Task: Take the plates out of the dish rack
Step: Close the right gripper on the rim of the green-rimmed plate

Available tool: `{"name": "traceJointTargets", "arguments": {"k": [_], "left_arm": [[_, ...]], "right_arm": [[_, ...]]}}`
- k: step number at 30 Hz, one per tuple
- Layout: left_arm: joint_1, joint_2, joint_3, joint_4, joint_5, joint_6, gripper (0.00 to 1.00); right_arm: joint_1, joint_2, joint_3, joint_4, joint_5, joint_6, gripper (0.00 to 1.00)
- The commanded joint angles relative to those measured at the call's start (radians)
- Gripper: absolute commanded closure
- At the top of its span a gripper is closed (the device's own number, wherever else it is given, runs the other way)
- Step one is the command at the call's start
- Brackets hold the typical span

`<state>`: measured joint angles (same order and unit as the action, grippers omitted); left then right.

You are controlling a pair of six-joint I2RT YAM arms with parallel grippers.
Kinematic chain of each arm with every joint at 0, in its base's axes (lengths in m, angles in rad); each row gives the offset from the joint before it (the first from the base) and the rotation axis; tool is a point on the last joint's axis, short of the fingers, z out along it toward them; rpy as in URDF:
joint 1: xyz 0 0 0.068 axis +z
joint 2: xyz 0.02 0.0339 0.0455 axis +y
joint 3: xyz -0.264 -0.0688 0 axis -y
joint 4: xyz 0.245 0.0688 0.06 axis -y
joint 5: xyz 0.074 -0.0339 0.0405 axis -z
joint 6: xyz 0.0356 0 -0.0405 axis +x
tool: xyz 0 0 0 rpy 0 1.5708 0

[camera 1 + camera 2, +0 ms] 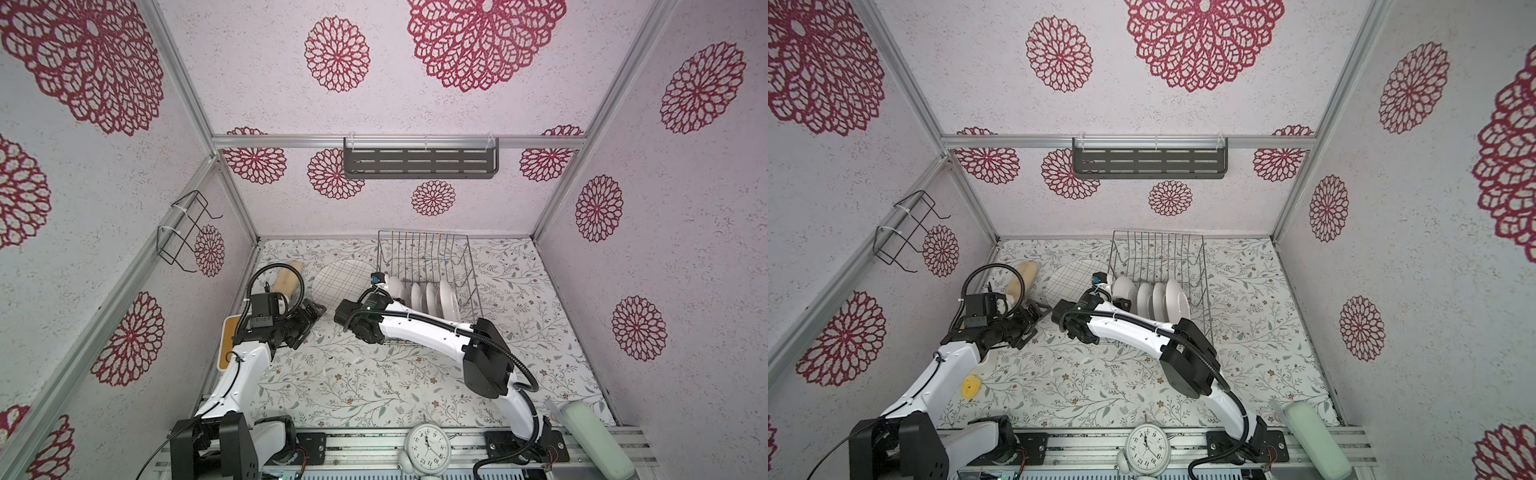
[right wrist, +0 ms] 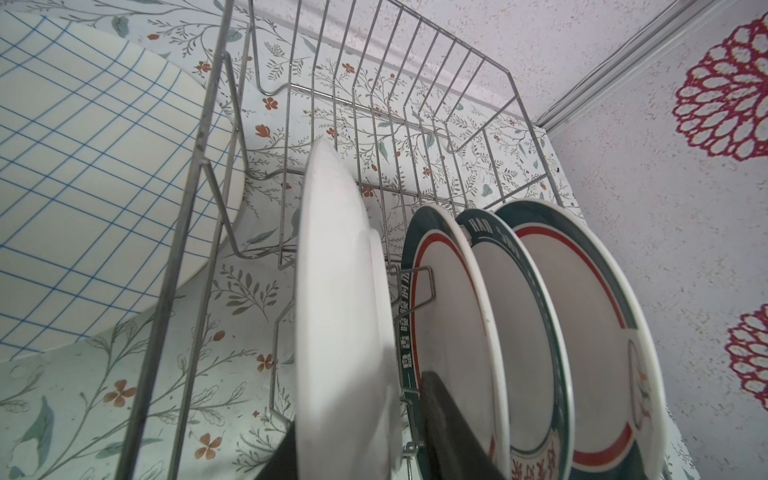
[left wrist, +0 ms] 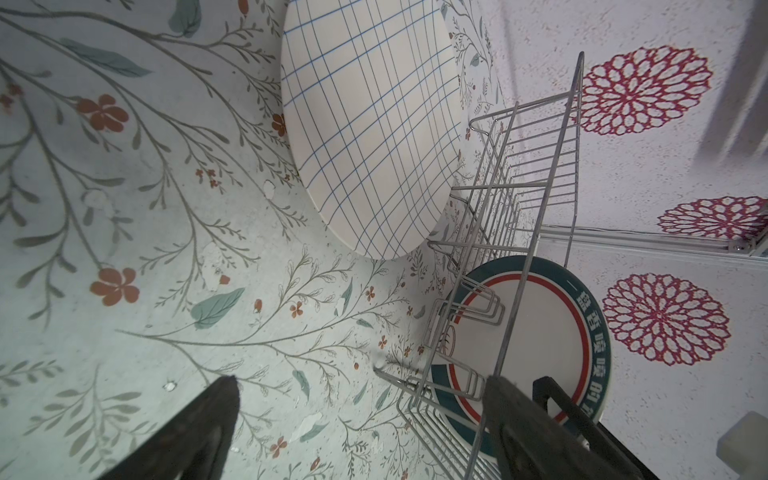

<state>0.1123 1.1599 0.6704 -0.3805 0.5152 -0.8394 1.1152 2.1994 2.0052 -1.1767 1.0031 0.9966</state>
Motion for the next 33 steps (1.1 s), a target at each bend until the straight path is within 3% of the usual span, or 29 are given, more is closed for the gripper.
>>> {"name": "traceJointTargets", "arguments": {"k": [1, 21, 33], "left_arm": [[0.009, -0.015, -0.002, 0.006, 0.011, 0.013, 0.04], [0.01, -0.029, 0.005, 0.008, 0.014, -0.001, 0.04], [0.01, -0.032, 0.006, 0.005, 0.014, 0.0, 0.04]], "right_arm": [[-0.005, 0.003, 0.027, -0.069, 0.081, 0.072, 0.65], [0.0, 0.025, 0.054, -0.138, 0.12, 0.114, 0.73], [0.006, 0.071, 0.124, -0.233, 0.152, 0.157, 0.85]]}}
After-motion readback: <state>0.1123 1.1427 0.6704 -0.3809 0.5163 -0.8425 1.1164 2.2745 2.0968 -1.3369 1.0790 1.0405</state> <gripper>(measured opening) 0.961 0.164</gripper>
